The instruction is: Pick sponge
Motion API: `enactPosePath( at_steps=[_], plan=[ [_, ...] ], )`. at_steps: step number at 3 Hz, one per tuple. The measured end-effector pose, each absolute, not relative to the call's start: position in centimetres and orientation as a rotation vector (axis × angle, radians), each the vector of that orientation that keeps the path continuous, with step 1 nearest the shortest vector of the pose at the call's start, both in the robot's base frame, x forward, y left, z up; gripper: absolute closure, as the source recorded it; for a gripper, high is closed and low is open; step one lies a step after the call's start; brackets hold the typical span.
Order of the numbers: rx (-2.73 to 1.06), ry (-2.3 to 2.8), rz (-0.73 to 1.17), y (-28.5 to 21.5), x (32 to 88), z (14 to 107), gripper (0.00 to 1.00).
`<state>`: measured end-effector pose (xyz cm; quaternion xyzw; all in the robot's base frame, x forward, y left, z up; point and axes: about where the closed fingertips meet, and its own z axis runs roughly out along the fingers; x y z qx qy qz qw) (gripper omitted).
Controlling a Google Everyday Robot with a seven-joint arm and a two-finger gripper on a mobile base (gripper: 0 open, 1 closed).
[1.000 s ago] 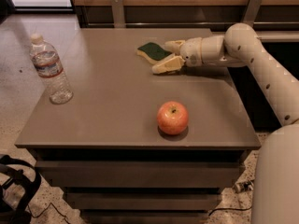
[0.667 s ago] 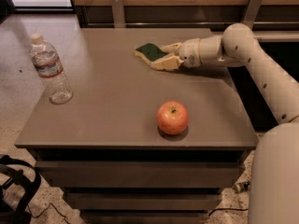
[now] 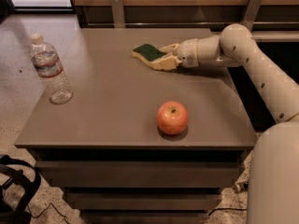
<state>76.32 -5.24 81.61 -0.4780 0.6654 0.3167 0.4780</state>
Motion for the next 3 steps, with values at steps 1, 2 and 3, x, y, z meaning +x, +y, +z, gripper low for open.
enactPosePath(
  at_steps=[1,2,3],
  plan=[
    [-1.171,1.623,0.777,-4.9,76.3,81.6,1.00],
    [-1.186,1.612,0.770,-4.6,76.2,82.3,1.00],
    [-1.212,1.596,0.715,-5.0,75.9,84.7,1.00]
  ],
)
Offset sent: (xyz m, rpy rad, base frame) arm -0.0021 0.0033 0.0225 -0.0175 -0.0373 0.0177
